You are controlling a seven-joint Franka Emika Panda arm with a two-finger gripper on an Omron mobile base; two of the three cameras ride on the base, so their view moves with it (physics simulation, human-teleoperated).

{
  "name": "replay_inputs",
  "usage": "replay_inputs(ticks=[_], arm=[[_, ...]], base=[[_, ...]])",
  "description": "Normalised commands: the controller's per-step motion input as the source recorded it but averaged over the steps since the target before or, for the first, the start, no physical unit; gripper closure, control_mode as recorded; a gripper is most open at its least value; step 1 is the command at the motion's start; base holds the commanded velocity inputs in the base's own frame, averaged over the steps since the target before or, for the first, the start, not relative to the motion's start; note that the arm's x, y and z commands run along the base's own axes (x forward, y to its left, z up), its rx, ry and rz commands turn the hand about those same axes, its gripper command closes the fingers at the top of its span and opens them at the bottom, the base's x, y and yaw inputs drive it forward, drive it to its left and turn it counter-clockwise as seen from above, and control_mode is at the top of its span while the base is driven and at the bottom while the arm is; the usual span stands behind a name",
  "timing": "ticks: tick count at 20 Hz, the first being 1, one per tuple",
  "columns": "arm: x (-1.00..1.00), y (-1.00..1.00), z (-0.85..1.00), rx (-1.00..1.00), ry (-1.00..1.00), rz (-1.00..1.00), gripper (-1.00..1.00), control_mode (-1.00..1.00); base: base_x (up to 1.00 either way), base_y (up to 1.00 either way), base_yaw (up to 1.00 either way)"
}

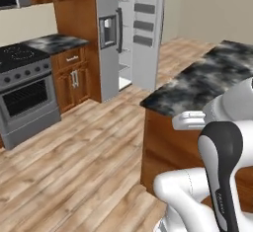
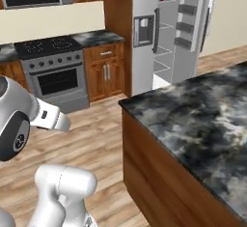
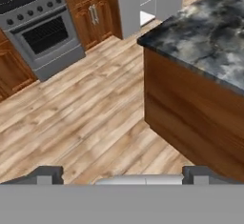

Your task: Pick up the banana and apple from the fridge and place one fruit on each plate on the dining counter.

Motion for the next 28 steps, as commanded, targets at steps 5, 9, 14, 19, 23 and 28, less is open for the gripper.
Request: replay_inputs(ticks=[5, 9, 14, 19, 23, 28], arm=[[0.00, 0.00, 0.00, 0.00, 0.00, 0.00, -1.00, 1.00], [0.00, 0.00, 0.00, 0.00, 0.00, 0.00, -1.00, 1.00], [0.00, 0.00, 0.00, 0.00, 0.00, 0.00, -1.00, 1.00], [0.00, 0.00, 0.00, 0.00, 0.00, 0.00, -1.00, 1.00], [0.00, 0.00, 0.00, 0.00, 0.00, 0.00, -1.00, 1.00], [0.00, 0.00, 0.00, 0.00, 0.00, 0.00, -1.00, 1.00]], base=[[1.00, 0.95, -0.43], [1.00, 0.74, -0.37], [1.00, 0.89, -0.47], [1.00, 0.86, -0.66], [1.00, 0.91, -0.62], [1.00, 1.00, -0.47]])
